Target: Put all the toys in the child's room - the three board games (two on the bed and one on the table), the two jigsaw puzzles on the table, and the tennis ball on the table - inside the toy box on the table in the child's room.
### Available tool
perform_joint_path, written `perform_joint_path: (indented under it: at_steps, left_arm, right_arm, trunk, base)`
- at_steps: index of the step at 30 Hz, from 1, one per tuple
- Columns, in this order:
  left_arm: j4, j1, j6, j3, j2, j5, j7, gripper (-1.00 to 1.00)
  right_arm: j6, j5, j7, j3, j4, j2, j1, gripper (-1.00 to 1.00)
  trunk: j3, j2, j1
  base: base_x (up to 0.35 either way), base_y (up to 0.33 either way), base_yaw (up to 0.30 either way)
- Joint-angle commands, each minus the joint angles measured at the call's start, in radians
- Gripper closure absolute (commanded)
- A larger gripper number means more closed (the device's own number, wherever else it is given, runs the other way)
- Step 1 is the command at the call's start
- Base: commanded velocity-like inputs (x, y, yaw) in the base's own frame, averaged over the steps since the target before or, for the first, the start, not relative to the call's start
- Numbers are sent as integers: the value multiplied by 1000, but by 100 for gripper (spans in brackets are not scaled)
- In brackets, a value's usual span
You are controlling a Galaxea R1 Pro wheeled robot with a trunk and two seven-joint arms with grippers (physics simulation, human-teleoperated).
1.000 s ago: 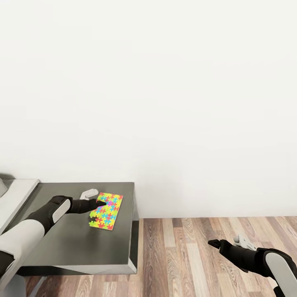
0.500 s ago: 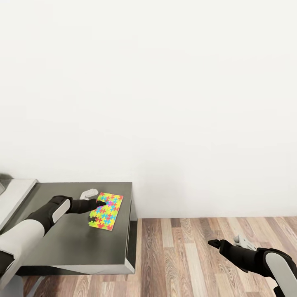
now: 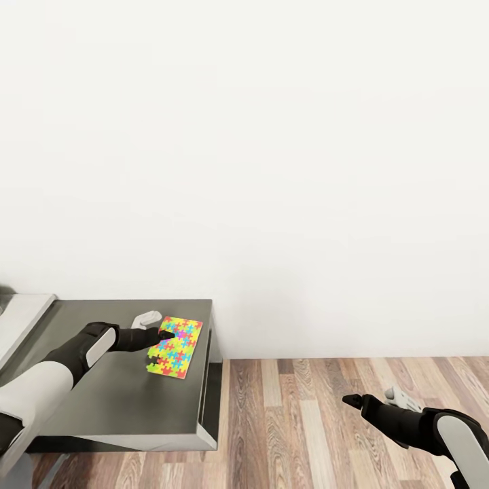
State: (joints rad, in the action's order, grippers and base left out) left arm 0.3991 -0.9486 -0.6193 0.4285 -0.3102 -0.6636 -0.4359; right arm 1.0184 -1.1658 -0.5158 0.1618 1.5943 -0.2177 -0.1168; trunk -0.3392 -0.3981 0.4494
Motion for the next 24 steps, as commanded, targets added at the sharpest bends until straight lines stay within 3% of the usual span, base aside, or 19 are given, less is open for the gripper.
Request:
perform_joint_path:
  at_steps: [1, 16, 24]
  left_arm:
    - [1, -1, -3, 4, -1, -4, -1, -100]
    - [1, -1, -3, 4, 0, -4, -1, -100]
    - [1, -1, -3, 4, 0, -4, 0, -100]
  right_arm:
    - [3, -11, -10, 1, 1, 0, -1, -100]
    - [2, -11, -10, 0, 1, 0, -1, -100]
    - [2, -11, -10, 0, 1, 0, -1, -100]
  trunk:
    - [-2, -2, 1]
    - [-2, -2, 1]
    - [-2, -2, 1]
  base:
    - [0, -4, 0]
    - [0, -2, 0]
    - [0, -135, 0]
